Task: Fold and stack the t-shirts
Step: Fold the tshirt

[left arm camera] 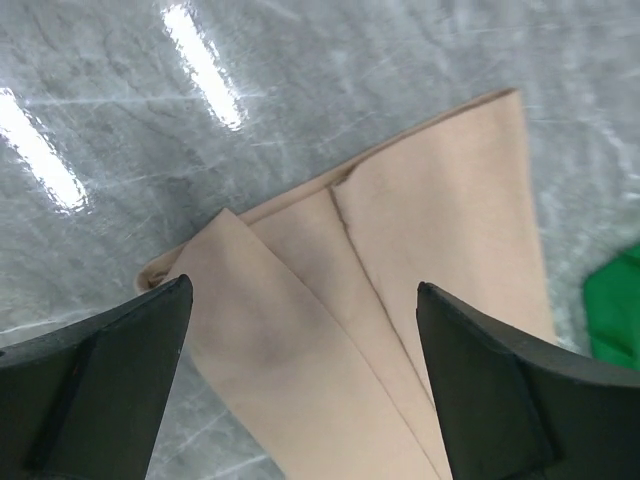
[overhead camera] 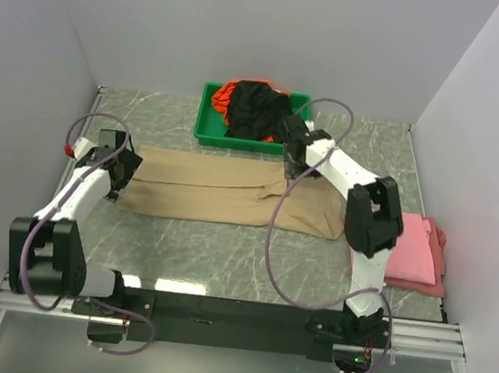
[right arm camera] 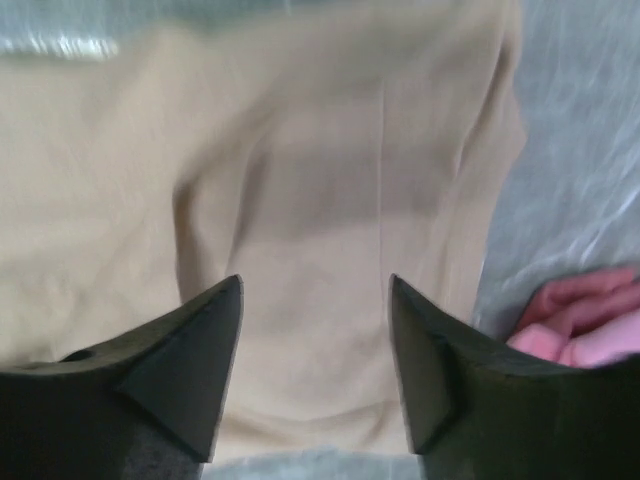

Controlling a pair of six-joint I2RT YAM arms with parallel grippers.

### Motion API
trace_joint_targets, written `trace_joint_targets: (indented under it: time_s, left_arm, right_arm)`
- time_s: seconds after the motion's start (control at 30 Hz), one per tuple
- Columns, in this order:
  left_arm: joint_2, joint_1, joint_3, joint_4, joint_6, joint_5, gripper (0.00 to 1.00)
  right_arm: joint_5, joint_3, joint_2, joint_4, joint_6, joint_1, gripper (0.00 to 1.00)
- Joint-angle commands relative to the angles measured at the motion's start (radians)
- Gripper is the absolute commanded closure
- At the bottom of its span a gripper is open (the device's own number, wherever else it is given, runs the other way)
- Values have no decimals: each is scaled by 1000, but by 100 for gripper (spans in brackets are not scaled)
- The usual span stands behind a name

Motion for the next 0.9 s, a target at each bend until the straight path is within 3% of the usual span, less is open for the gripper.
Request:
trace_joint_targets:
  time_s: [0.0, 0.07, 0.13, 0.2, 0.3, 0.87]
  left_arm:
    - [-110, 4, -37, -15, 50, 10, 1]
    - [-176, 4, -68, -19, 56, 32, 1]
    - [-220, 4, -120, -17, 53, 44, 1]
    - [-283, 4, -166, -14, 45, 56, 1]
    - [-343, 4, -191, -28, 37, 44, 1]
    - [-340, 4, -169, -48, 34, 38, 1]
  right_arm:
    - [-135, -167, -243, 119, 62, -3, 28]
    - [-198, -311, -303, 193, 105, -5, 27]
    - [-355, -438, -375, 297, 129, -5, 25]
    - [-525, -506, -420, 372, 142, -3, 24]
    - [-632, -559, -422, 470, 156, -5, 21]
    - [-623, -370, -169, 520, 216, -2, 20]
